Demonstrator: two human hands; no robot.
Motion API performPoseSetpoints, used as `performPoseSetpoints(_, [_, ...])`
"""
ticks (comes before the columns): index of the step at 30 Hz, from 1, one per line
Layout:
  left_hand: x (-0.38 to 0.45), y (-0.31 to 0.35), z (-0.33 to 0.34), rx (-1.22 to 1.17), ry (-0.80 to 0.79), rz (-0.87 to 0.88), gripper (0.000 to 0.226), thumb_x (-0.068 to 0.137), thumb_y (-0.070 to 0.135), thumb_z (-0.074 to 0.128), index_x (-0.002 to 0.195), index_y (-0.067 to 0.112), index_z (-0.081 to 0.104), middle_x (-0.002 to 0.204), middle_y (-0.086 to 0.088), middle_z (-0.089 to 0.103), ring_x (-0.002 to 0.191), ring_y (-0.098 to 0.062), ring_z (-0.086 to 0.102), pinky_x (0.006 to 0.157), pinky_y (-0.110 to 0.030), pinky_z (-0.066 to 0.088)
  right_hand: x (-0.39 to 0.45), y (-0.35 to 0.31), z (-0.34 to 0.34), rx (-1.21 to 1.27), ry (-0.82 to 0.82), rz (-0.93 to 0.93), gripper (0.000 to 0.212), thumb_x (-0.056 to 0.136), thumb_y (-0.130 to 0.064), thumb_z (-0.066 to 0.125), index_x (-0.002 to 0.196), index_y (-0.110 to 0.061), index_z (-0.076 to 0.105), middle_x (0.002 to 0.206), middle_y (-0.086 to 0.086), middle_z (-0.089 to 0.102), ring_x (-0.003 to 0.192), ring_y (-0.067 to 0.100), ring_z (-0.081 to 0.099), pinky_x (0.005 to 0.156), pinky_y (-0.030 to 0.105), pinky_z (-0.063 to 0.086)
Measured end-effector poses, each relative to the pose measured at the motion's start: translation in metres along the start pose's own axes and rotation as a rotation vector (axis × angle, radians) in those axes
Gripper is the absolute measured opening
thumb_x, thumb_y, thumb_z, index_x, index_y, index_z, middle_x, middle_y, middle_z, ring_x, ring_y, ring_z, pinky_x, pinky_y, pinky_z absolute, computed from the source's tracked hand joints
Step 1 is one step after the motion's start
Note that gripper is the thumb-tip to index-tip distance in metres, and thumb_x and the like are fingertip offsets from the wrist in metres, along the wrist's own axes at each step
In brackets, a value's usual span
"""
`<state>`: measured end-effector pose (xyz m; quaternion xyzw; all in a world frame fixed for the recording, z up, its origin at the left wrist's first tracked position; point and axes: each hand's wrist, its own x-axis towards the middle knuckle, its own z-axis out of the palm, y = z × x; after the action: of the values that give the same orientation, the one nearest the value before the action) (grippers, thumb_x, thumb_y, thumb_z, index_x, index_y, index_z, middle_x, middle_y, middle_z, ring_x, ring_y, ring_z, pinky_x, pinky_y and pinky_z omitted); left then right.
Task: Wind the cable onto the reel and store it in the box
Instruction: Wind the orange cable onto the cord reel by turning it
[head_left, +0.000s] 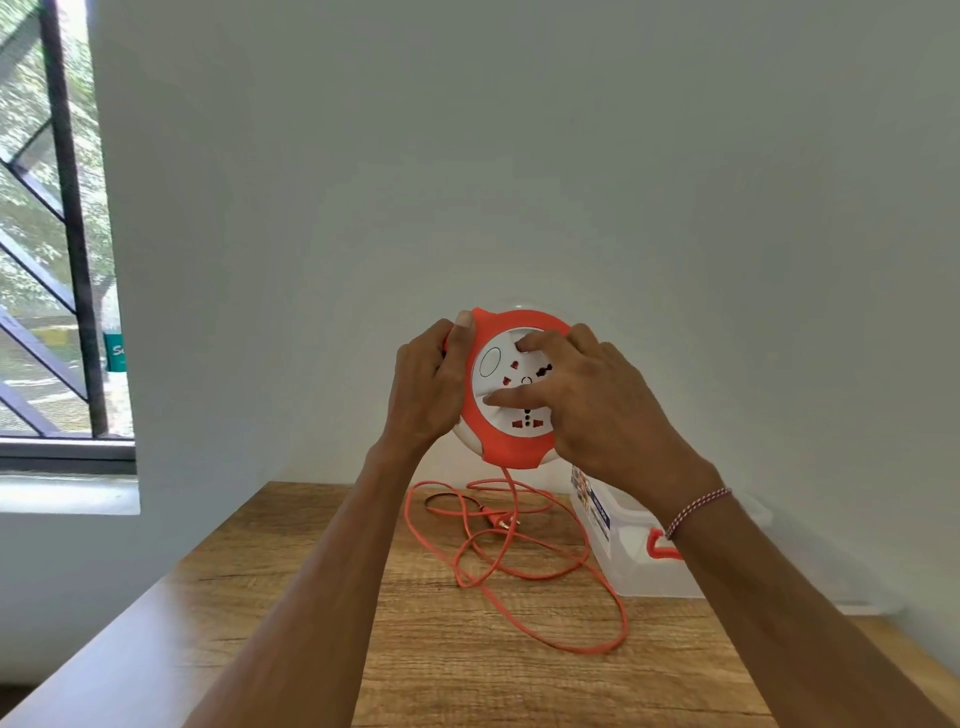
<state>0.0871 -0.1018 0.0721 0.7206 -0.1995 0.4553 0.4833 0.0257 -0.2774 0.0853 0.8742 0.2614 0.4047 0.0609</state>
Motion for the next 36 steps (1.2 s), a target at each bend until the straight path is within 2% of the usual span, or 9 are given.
performPoseSetpoints(4, [-0.001, 0.002, 0.000, -0.002, -0.006, 0.001, 0.054, 0.105, 0.044, 0.036, 0.087, 0.001, 0.065, 0.078, -0.010, 0.072, 0.065, -0.021, 0.069, 0.062, -0.040, 0.059, 0.000, 0.000, 0.002, -0.014, 0.057, 0.024, 0.065, 0.059, -0.029, 0.091, 0.118, -0.041, 0.067, 0.124, 0.010, 0.060, 0.106, 0.033, 0.052, 0.080, 0.045, 0.050])
performPoseSetpoints(8, [0.000, 0.001, -0.001, -0.008, -0.011, -0.005, 0.059, 0.104, 0.047, 0.035, 0.085, -0.003, 0.062, 0.077, -0.017, 0.070, 0.066, -0.031, 0.068, 0.061, -0.049, 0.057, -0.003, -0.002, 0.004, -0.011, 0.136, 0.076, 0.058, 0.070, -0.034, 0.077, 0.125, -0.044, 0.061, 0.113, 0.011, 0.060, 0.098, 0.029, 0.055, 0.078, 0.043, 0.050])
performPoseSetpoints(12, [0.000, 0.003, 0.000, 0.002, -0.008, 0.003, 0.059, 0.103, 0.049, 0.036, 0.081, 0.000, 0.060, 0.071, -0.015, 0.068, 0.061, -0.025, 0.066, 0.058, -0.045, 0.055, -0.004, -0.004, 0.005, 0.044, 0.174, 0.148, 0.059, 0.072, -0.045, 0.070, 0.129, -0.041, 0.059, 0.112, 0.011, 0.065, 0.098, 0.030, 0.060, 0.083, 0.043, 0.051])
performPoseSetpoints(16, [0.000, 0.003, -0.001, 0.000, -0.004, -0.006, 0.059, 0.104, 0.048, 0.035, 0.081, 0.000, 0.061, 0.072, -0.017, 0.068, 0.063, -0.033, 0.065, 0.060, -0.052, 0.055, -0.002, -0.005, 0.007, 0.086, 0.228, 0.213, 0.066, 0.075, -0.066, 0.062, 0.132, -0.032, 0.059, 0.105, 0.010, 0.072, 0.088, 0.027, 0.067, 0.079, 0.039, 0.055])
performPoseSetpoints(19, [0.000, 0.003, -0.002, -0.003, -0.003, -0.021, 0.057, 0.104, 0.048, 0.035, 0.084, 0.002, 0.063, 0.074, -0.013, 0.070, 0.064, -0.029, 0.067, 0.061, -0.052, 0.057, 0.000, -0.003, 0.008, 0.097, 0.217, 0.197, 0.068, 0.078, -0.071, 0.059, 0.133, -0.030, 0.058, 0.108, 0.008, 0.071, 0.092, 0.025, 0.065, 0.081, 0.038, 0.052])
performPoseSetpoints(22, [-0.001, 0.004, -0.001, -0.003, 0.000, -0.026, 0.054, 0.105, 0.045, 0.036, 0.088, 0.004, 0.066, 0.077, -0.011, 0.072, 0.065, -0.025, 0.069, 0.063, -0.050, 0.060, 0.001, 0.001, 0.005, 0.110, 0.246, 0.131, 0.057, 0.082, -0.061, 0.062, 0.128, -0.027, 0.062, 0.109, 0.009, 0.069, 0.098, 0.026, 0.059, 0.081, 0.040, 0.051])
performPoseSetpoints(27, [-0.002, 0.003, -0.003, -0.004, 0.001, -0.037, 0.047, 0.106, 0.038, 0.037, 0.094, 0.004, 0.067, 0.082, -0.009, 0.074, 0.067, -0.021, 0.072, 0.067, -0.047, 0.062, 0.001, 0.008, 0.003, 0.190, 0.225, -0.086, 0.022, 0.077, -0.016, 0.079, 0.098, -0.022, 0.076, 0.112, 0.006, 0.065, 0.105, 0.023, 0.051, 0.082, 0.039, 0.055])
performPoseSetpoints(32, [-0.001, 0.006, -0.004, -0.037, 0.003, -0.036, 0.052, 0.102, 0.044, 0.036, 0.094, 0.003, 0.068, 0.082, -0.010, 0.075, 0.068, -0.022, 0.072, 0.068, -0.046, 0.062, 0.001, 0.000, -0.005, 0.049, 0.070, -0.063, 0.042, 0.065, -0.025, 0.089, 0.103, -0.034, 0.075, 0.138, 0.003, 0.053, 0.119, 0.027, 0.044, 0.092, 0.043, 0.049])
performPoseSetpoints(36, [-0.003, 0.005, -0.001, -0.027, -0.016, -0.030, 0.053, 0.101, 0.046, 0.036, 0.092, 0.004, 0.067, 0.080, -0.008, 0.074, 0.067, -0.021, 0.072, 0.066, -0.046, 0.062, -0.001, 0.000, -0.007, -0.017, 0.060, -0.040, 0.045, 0.063, -0.027, 0.090, 0.104, -0.037, 0.075, 0.133, 0.003, 0.057, 0.113, 0.028, 0.047, 0.085, 0.042, 0.047])
